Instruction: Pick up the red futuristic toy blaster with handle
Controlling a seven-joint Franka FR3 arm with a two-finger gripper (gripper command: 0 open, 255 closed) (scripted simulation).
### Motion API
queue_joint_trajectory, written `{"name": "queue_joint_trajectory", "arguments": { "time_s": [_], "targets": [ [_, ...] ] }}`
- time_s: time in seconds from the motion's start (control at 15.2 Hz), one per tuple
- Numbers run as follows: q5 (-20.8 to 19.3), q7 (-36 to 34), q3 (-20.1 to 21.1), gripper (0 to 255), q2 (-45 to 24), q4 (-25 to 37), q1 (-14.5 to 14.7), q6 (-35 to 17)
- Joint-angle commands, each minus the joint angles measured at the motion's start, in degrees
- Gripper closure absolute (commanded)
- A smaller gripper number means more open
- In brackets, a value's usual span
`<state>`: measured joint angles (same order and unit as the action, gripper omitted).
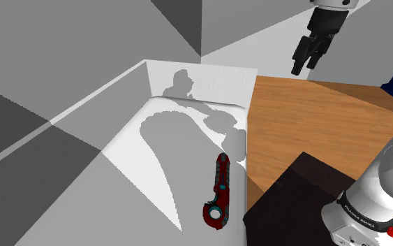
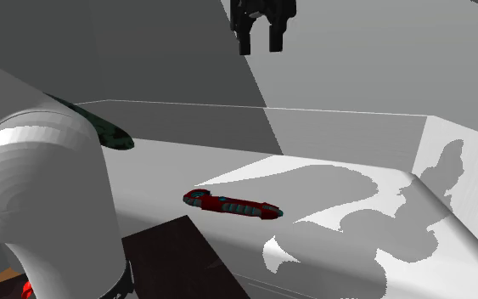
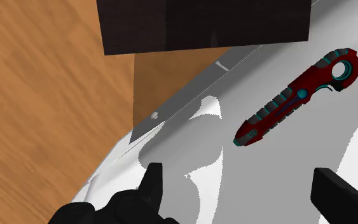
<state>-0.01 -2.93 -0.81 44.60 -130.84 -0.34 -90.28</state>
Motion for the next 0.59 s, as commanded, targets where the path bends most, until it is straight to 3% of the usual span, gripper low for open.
{"name": "queue_joint_trajectory", "arguments": {
  "time_s": [0.0,0.53],
  "targets": [
    [0.0,0.0,0.0,0,0.0,0.0,0.0,0.0],
    [5.06,-13.42,7.16,0,1.97,-14.54,-0.66,-12.23]
  ]
}}
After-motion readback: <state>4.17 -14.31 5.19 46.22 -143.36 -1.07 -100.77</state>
